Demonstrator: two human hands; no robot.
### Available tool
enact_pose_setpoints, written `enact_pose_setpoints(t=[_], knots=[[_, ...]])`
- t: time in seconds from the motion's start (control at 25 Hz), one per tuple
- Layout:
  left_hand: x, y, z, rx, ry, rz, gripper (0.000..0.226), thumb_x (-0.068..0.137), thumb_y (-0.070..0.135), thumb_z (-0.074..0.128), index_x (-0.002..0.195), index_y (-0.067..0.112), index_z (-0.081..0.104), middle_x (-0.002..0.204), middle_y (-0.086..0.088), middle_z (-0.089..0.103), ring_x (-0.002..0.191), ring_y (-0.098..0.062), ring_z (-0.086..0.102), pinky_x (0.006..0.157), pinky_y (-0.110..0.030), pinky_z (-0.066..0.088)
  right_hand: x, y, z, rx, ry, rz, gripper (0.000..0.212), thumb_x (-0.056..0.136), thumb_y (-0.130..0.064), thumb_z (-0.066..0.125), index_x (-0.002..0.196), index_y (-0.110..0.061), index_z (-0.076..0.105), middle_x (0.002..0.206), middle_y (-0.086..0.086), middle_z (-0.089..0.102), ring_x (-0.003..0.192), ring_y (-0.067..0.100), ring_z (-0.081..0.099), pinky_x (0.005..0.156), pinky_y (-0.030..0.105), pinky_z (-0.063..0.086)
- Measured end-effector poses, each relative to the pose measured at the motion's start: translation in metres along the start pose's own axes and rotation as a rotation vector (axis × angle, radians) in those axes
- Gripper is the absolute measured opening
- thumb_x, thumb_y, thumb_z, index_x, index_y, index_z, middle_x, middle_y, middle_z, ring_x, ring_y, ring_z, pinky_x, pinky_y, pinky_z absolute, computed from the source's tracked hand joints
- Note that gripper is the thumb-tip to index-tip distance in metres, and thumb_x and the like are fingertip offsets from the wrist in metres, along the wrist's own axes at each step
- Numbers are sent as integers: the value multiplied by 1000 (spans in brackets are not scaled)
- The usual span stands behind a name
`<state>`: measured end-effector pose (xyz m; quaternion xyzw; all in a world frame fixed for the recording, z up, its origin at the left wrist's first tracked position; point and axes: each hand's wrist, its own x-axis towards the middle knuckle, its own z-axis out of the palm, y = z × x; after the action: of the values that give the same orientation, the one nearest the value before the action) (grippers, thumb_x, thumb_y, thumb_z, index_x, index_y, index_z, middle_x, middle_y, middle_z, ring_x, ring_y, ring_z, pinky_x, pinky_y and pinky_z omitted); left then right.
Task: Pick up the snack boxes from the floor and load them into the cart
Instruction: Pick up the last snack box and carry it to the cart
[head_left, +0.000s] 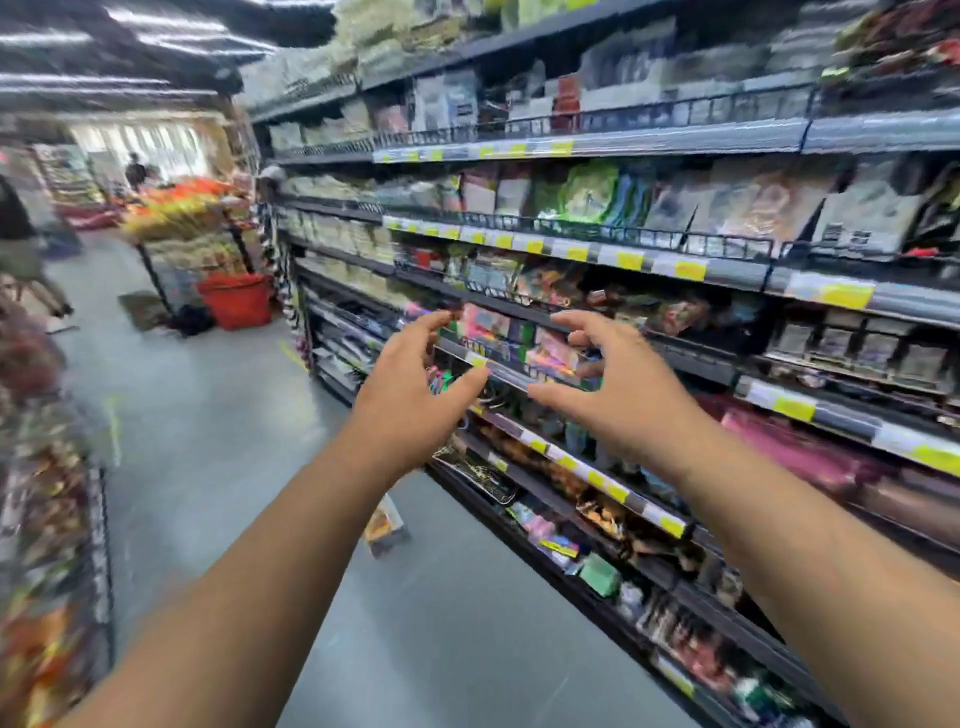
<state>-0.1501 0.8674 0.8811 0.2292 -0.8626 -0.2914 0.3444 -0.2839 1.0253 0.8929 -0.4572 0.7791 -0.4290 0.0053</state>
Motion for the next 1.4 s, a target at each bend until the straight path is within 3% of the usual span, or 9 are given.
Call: enact_pose_setpoints(t=[0.12, 0.44, 0.68, 0.92, 1.12, 1.4], knots=[[30, -59, -12, 38, 45, -82, 62, 86, 42, 67, 141, 32, 39, 141, 1, 45, 127, -17, 47, 105, -42, 42, 63, 3, 58, 27, -67, -58, 67, 75, -46, 76, 134, -39, 44, 137, 0, 45, 122, 17, 50, 105, 38, 40], [89, -201, -57, 274, 149, -321, 66, 86, 43, 66, 143, 32, 35, 140, 2, 42, 126, -14, 46, 105, -35, 40, 214, -2, 230, 170, -340, -145, 71, 77, -40, 77, 138, -35, 42, 134, 1, 44, 118, 14, 50, 93, 24, 37], [125, -328, -99, 380, 138, -436, 65, 88, 51, 58, 145, 33, 32, 143, 2, 40, 127, -18, 47, 104, -36, 40, 296, -10, 350, 158, -459, -137, 78, 74, -40, 79, 141, -30, 40, 139, 6, 45, 125, 20, 47, 103, 33, 39], [222, -470, -120, 355, 4, -430, 67, 88, 50, 59, 146, 31, 31, 145, 1, 39, 130, -19, 44, 106, -33, 36, 402, 0, 460, 55, -474, -65, 78, 75, -38, 79, 142, -28, 39, 138, 5, 41, 127, 17, 43, 98, 19, 31], [302, -565, -123, 390, -189, -367, 67, 88, 51, 59, 146, 33, 30, 147, 5, 38, 130, -17, 45, 104, -36, 41, 466, 17, 538, 66, -421, 127, 83, 72, -42, 81, 142, -30, 37, 140, 8, 42, 126, 24, 47, 105, 38, 40], [422, -657, -87, 377, -358, -260, 68, 89, 52, 58, 147, 34, 28, 149, 6, 38, 132, -18, 43, 107, -37, 40, 566, 78, 602, 62, -391, 246, 85, 72, -43, 81, 143, -36, 33, 145, 6, 33, 129, 20, 41, 100, 24, 30]])
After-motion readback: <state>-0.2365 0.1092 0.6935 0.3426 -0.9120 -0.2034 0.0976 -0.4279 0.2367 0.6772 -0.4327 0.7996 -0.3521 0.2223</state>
